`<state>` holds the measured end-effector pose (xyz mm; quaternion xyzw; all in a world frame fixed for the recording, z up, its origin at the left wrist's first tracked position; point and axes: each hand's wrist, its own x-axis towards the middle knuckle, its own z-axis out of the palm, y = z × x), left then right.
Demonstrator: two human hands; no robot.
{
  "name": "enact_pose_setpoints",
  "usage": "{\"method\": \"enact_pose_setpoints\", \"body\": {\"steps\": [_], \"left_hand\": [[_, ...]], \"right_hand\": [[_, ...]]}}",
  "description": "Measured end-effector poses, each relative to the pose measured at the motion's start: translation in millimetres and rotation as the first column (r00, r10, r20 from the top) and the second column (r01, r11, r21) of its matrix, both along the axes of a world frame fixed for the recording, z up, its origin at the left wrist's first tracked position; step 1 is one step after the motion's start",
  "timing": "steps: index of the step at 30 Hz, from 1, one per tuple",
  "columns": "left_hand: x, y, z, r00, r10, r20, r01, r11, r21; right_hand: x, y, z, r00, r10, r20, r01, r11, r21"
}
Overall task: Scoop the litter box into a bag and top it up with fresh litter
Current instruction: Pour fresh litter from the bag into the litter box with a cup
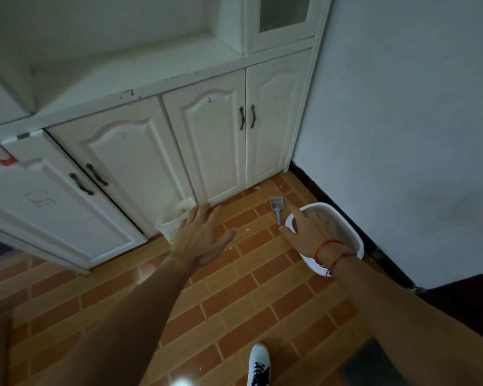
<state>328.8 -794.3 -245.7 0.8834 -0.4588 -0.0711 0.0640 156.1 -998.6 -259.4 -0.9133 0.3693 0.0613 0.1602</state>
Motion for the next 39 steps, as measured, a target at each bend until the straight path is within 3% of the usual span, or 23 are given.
{"method": "enact_pose_setpoints", "body": {"steps": [13, 26, 32, 39], "left_hand": [[69.0, -84.5, -27.5, 0.999, -0.016, -0.048, 0.017, 1.000, 0.011], [214.4, -144.0, -89.8, 0.988, -0.036, -0.147, 0.049, 0.995, 0.085], [238.2, -166.6, -113.3, 0.980, -0.059, -0.191, 0.076, 0.994, 0.082], [240.1, -172.6, -119.1, 0.980, 0.022, -0.200, 0.005, 0.991, 0.131]], "right_hand": [[64.6, -73.9, -19.8, 0.999, -0.033, 0.010, 0.031, 0.995, 0.099], [196.6, -128.1, -48.2, 0.992, -0.090, -0.089, 0.098, 0.992, 0.083], [226.5, -139.1, -80.2, 0.987, -0.070, -0.147, 0.086, 0.991, 0.102], [244.9, -155.8, -95.6, 0.989, -0.033, -0.146, 0.057, 0.985, 0.165]]}}
